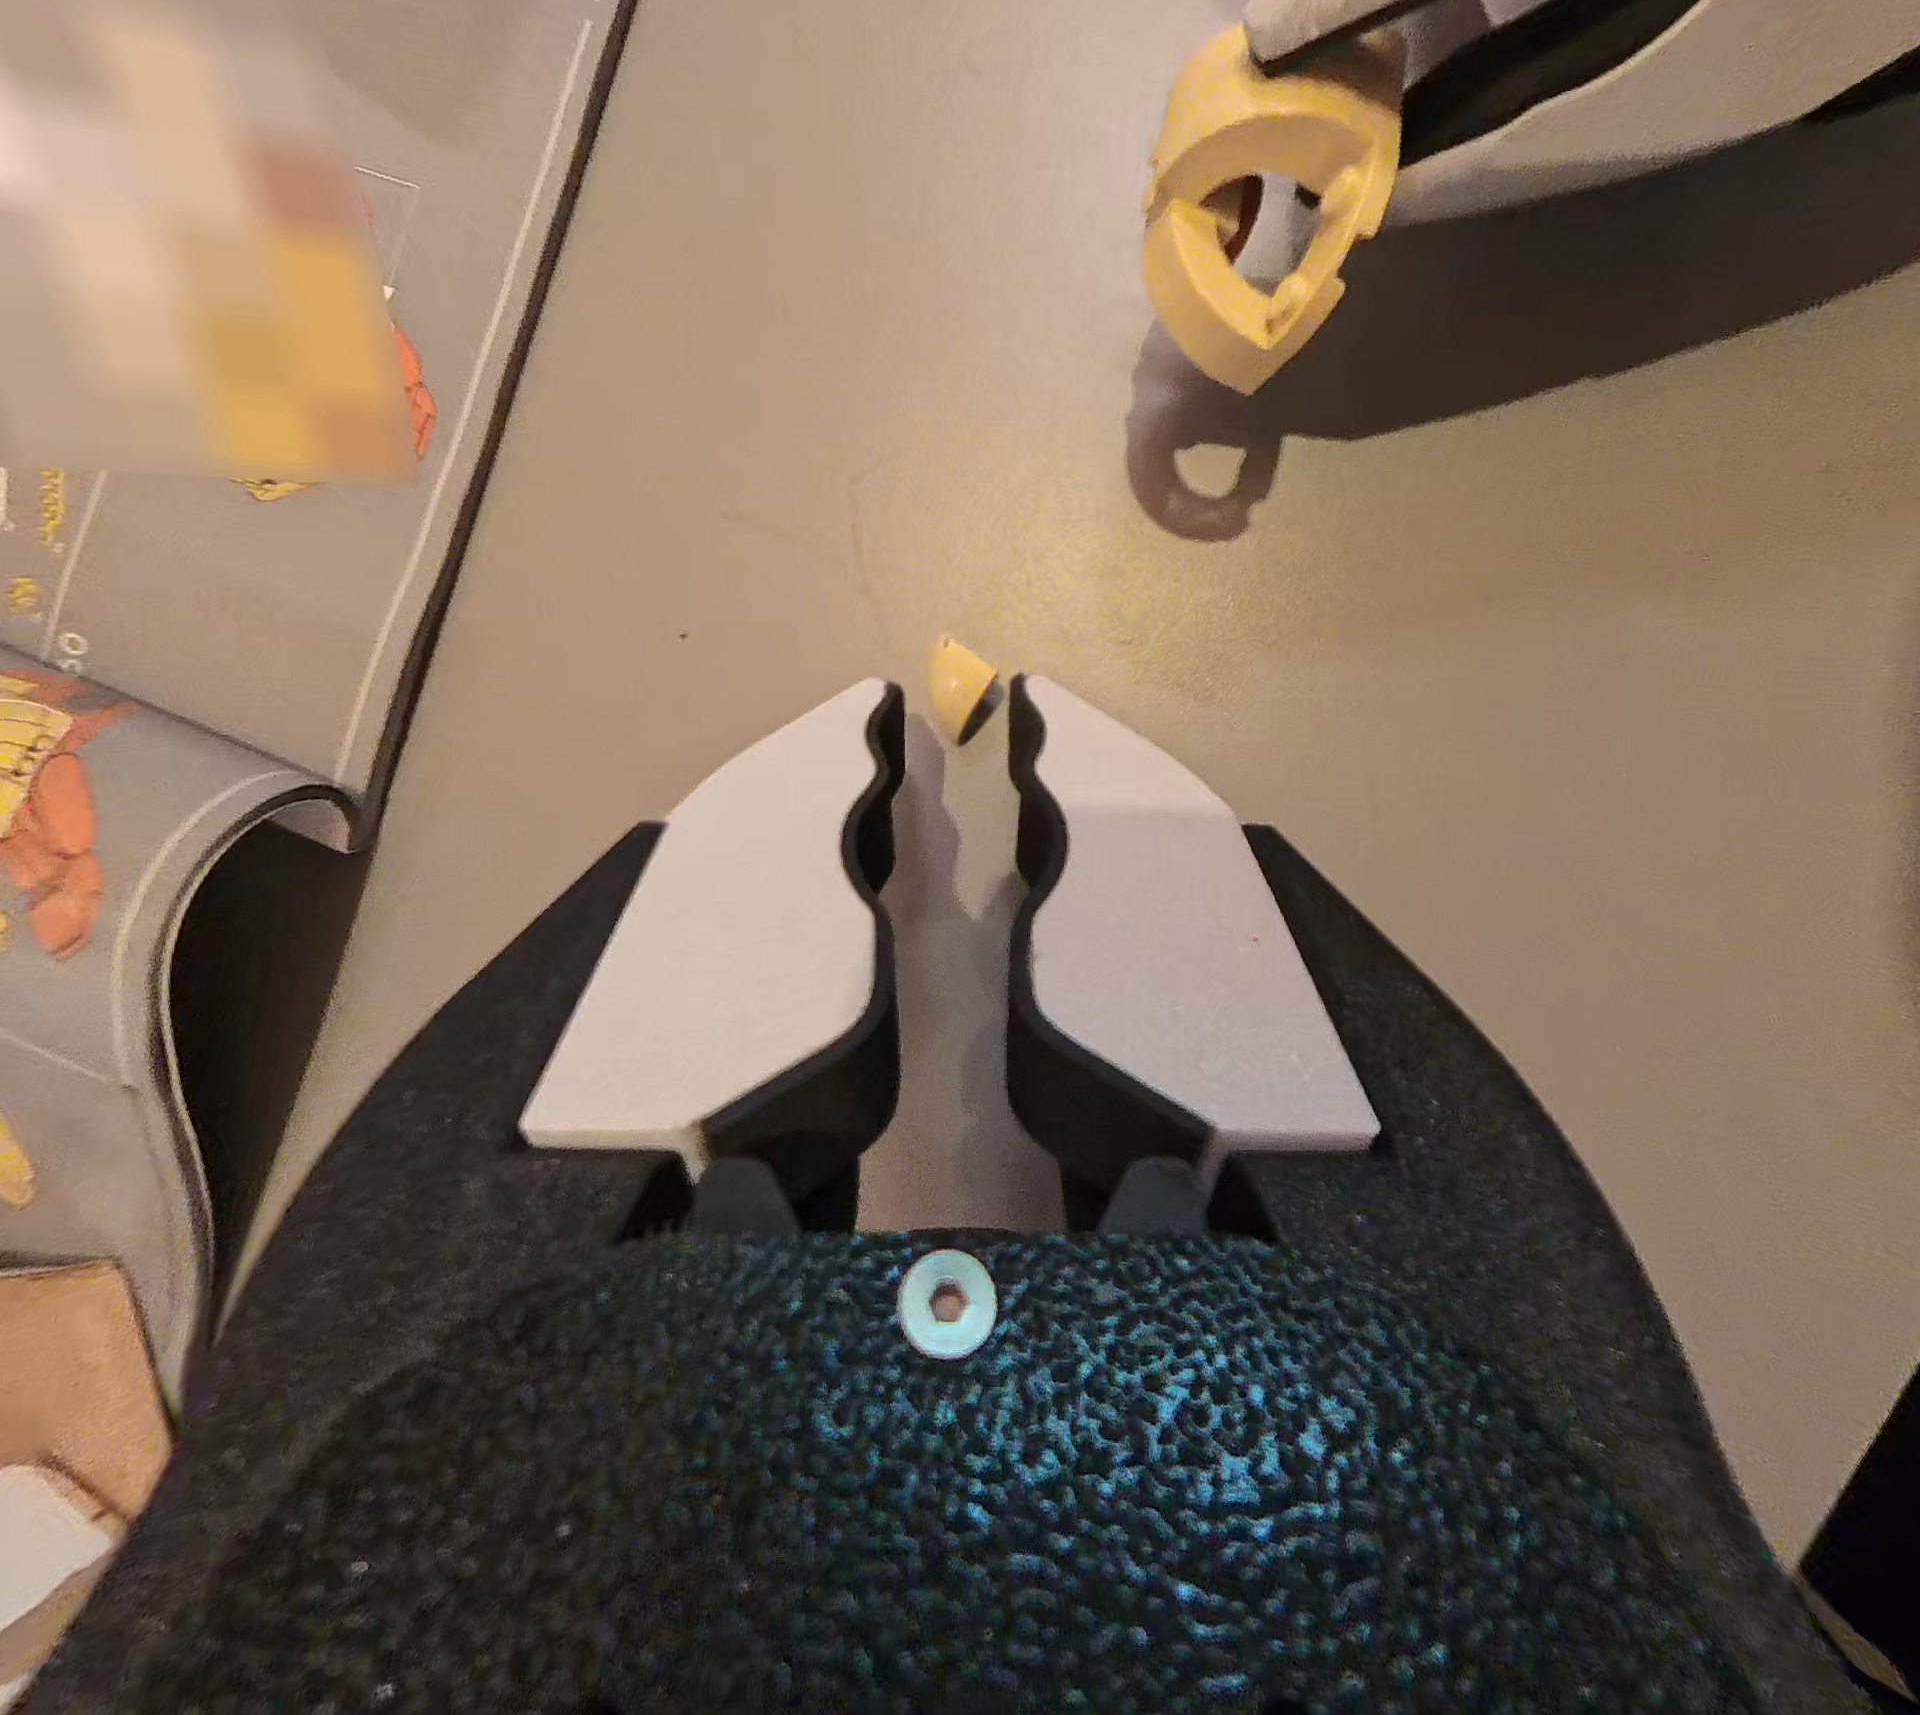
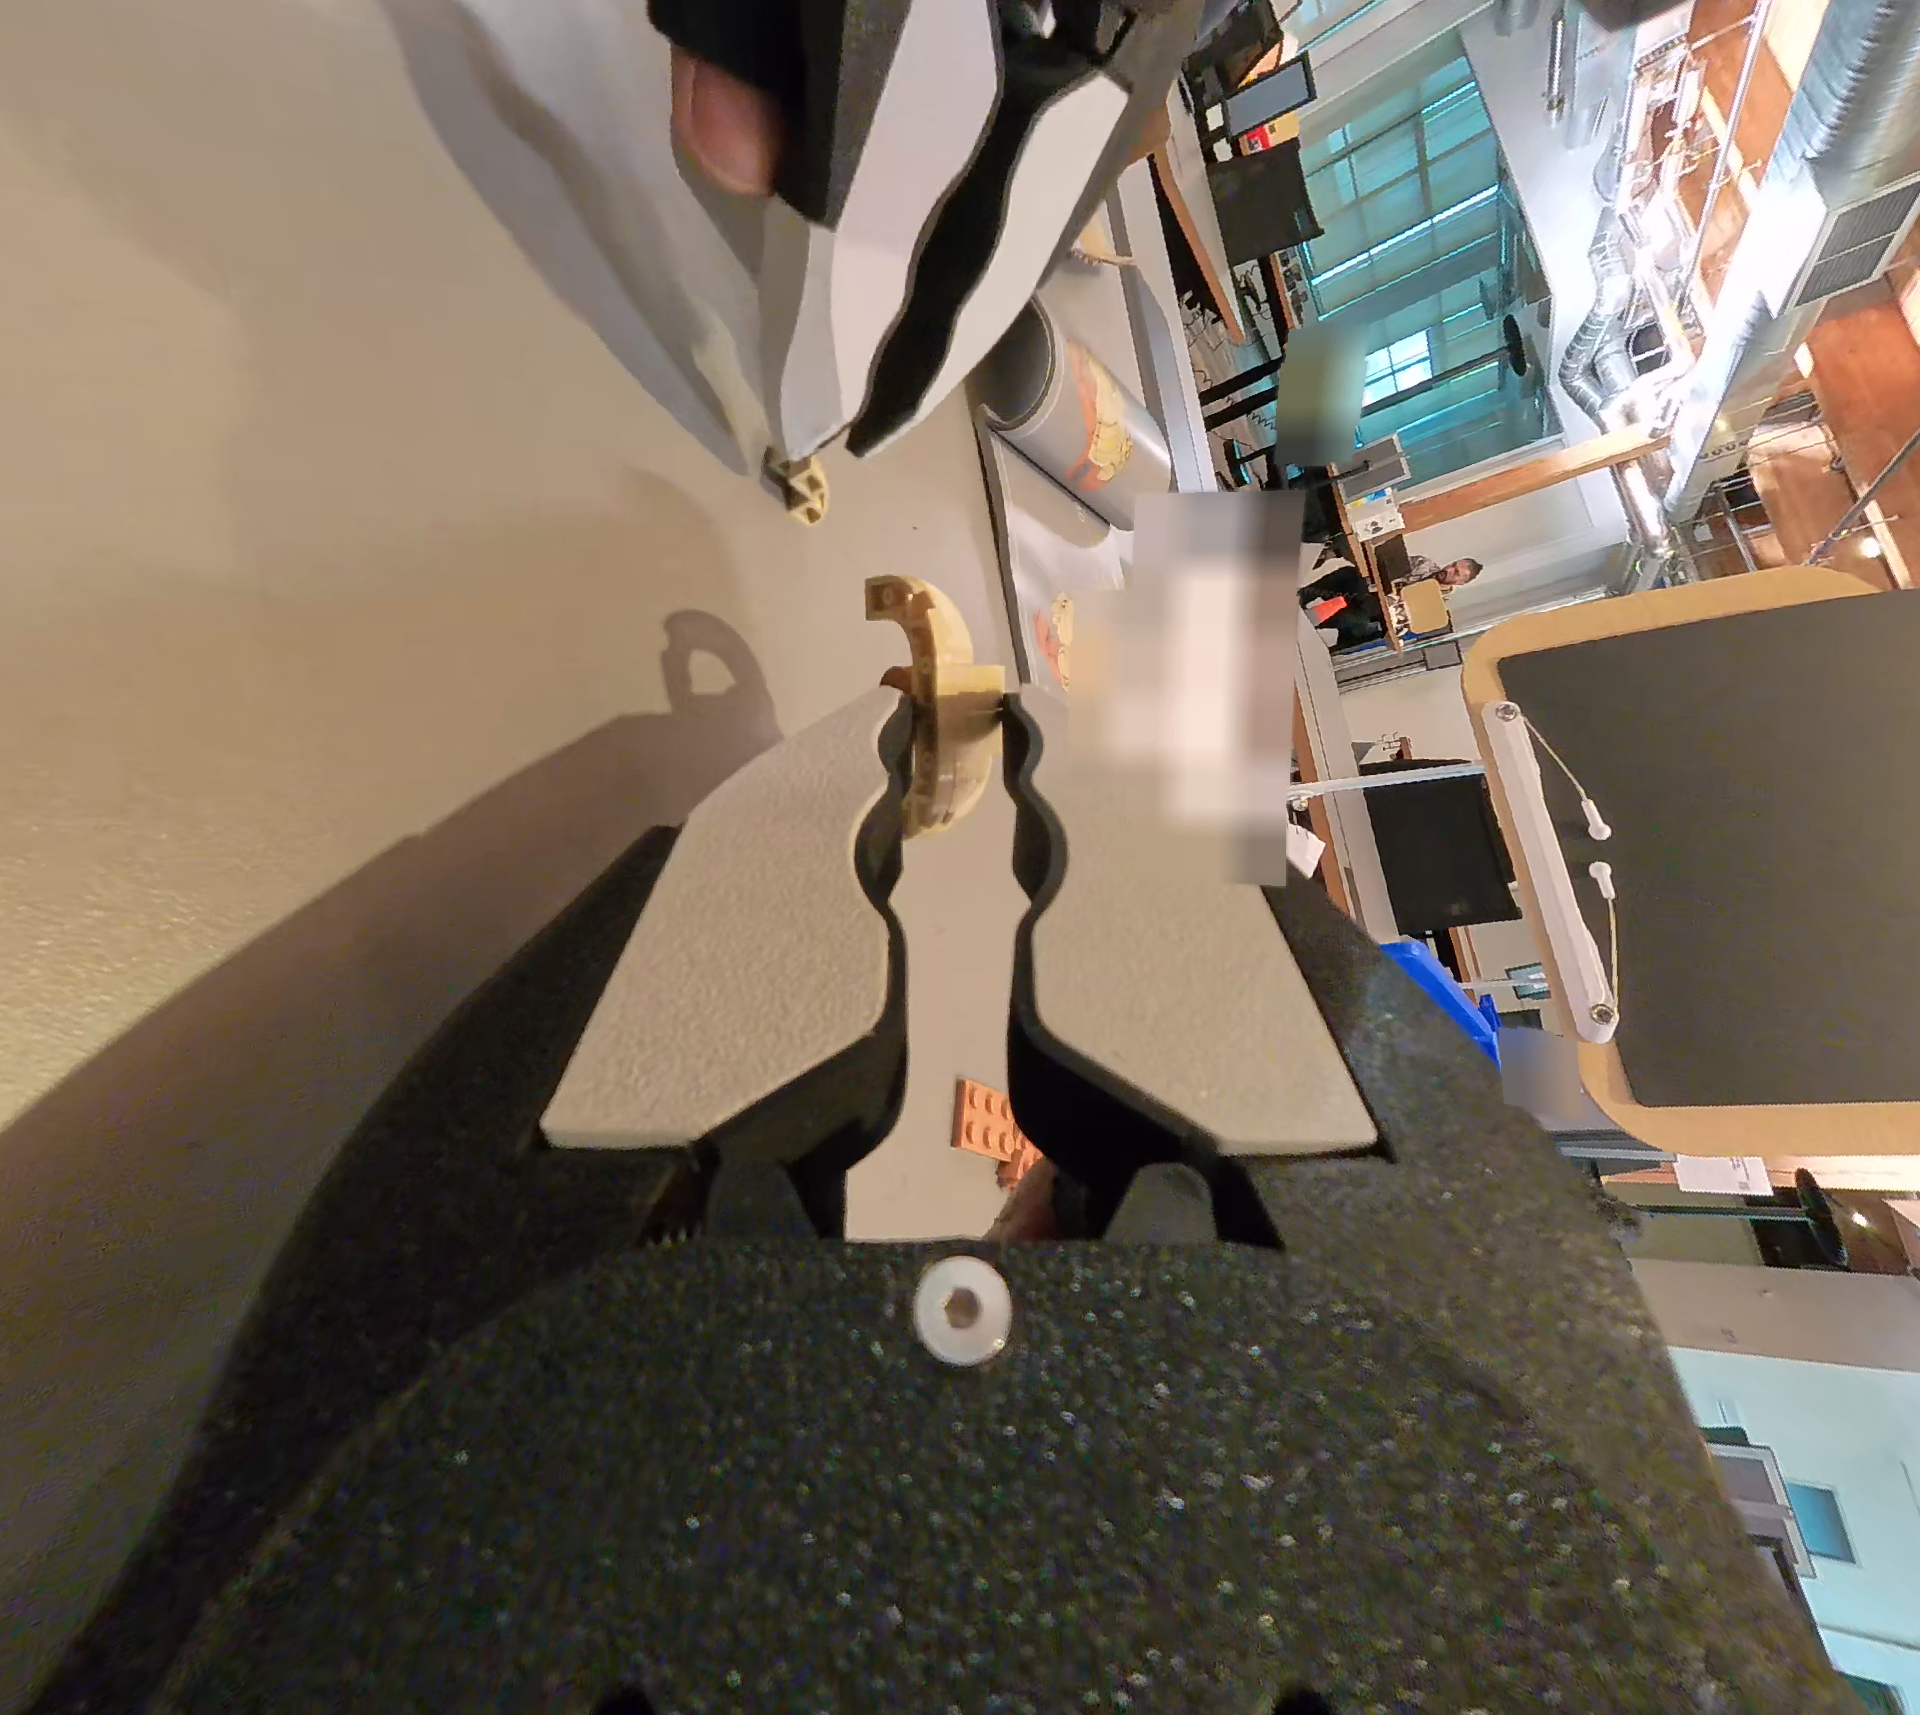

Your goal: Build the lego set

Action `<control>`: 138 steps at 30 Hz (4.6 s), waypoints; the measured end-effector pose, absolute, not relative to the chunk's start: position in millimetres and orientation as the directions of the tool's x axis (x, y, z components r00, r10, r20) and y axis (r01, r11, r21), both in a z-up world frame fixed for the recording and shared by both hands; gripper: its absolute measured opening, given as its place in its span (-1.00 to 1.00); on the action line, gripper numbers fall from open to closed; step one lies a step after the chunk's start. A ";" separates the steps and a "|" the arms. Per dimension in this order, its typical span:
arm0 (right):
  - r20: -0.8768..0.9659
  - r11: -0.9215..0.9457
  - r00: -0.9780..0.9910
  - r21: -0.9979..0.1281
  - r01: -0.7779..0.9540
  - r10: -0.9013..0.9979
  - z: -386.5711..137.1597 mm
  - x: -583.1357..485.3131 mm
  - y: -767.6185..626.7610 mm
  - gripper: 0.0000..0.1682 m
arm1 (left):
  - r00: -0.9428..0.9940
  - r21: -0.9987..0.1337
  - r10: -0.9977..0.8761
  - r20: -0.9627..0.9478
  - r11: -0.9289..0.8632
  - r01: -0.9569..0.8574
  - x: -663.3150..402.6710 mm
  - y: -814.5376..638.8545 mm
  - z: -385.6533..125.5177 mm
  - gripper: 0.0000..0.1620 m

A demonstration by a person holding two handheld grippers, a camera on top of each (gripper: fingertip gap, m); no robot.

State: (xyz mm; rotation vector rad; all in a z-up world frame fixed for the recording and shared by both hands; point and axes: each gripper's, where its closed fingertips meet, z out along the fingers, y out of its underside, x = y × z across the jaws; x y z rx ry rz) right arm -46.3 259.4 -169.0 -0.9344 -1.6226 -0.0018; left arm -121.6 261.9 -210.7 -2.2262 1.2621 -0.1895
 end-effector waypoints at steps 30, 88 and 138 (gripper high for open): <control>0.718 0.656 0.053 -0.661 0.364 0.694 -153.4 -52.4 237.4 -0.82 | -0.151 -0.558 -0.760 -0.632 0.582 -0.591 -63.8 236.8 -140.8 -0.83; 0.777 0.732 0.170 -0.628 0.264 0.606 -125.3 -48.9 230.3 -0.89 | 0.000 -0.786 -0.993 -0.122 0.096 -0.611 -103.8 233.6 -147.5 -0.72; 0.559 0.351 0.208 -0.725 0.593 0.803 -173.7 -18.3 244.1 -0.81 | 0.564 -0.819 -0.822 0.074 -0.373 -0.437 -78.5 240.8 -198.3 -0.84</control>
